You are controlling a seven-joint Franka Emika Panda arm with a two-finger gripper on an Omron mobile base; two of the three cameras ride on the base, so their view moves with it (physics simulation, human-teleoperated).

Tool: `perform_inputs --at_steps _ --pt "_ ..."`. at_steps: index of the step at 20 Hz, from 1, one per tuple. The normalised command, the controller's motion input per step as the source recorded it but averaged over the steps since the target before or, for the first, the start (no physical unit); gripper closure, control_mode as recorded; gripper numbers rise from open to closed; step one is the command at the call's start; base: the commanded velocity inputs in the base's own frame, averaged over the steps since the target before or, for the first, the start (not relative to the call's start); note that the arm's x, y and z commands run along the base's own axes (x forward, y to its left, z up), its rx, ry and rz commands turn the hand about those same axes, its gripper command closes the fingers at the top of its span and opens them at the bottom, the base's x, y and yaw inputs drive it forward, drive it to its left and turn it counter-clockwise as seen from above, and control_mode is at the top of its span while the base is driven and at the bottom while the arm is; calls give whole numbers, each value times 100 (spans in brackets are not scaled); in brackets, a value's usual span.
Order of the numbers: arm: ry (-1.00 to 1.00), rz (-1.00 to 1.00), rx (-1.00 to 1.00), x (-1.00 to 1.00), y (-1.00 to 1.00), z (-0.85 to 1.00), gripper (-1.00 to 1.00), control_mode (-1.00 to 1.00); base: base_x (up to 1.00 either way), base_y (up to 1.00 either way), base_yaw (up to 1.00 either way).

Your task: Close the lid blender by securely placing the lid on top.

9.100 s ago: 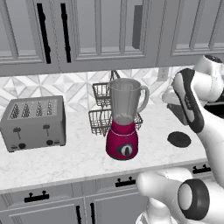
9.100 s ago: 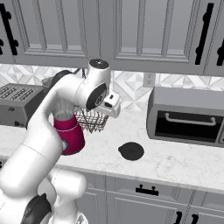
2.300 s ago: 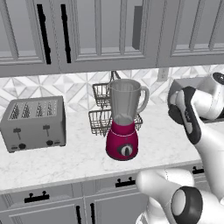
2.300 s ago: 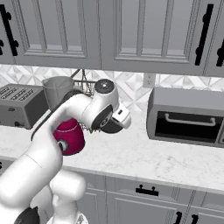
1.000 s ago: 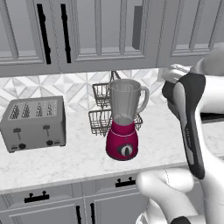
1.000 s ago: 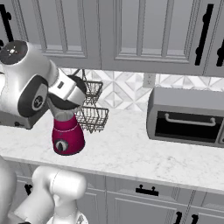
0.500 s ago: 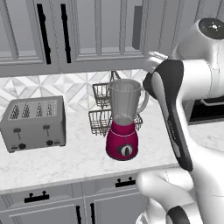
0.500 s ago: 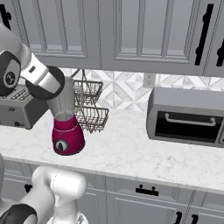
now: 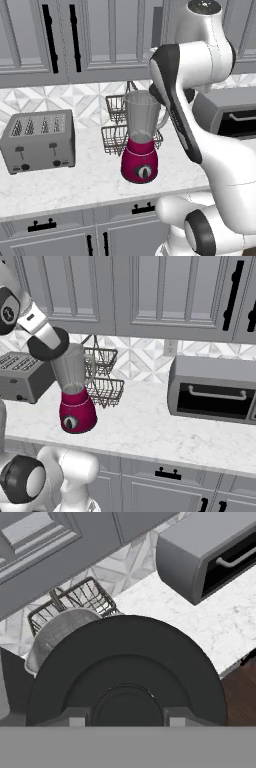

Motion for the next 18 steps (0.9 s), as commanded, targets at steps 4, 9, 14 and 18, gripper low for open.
perform_inputs --at_steps 4,9,14,18 --pt "14 -9 0 40 19 0 100 -100 0 0 0" --pt "13 -10 0 31 30 0 100 -100 0 0 0" --pt "13 -3 0 25 7 -8 100 -100 0 0 0" --pt "7 0 0 12 0 -17 100 -100 0 0 0"
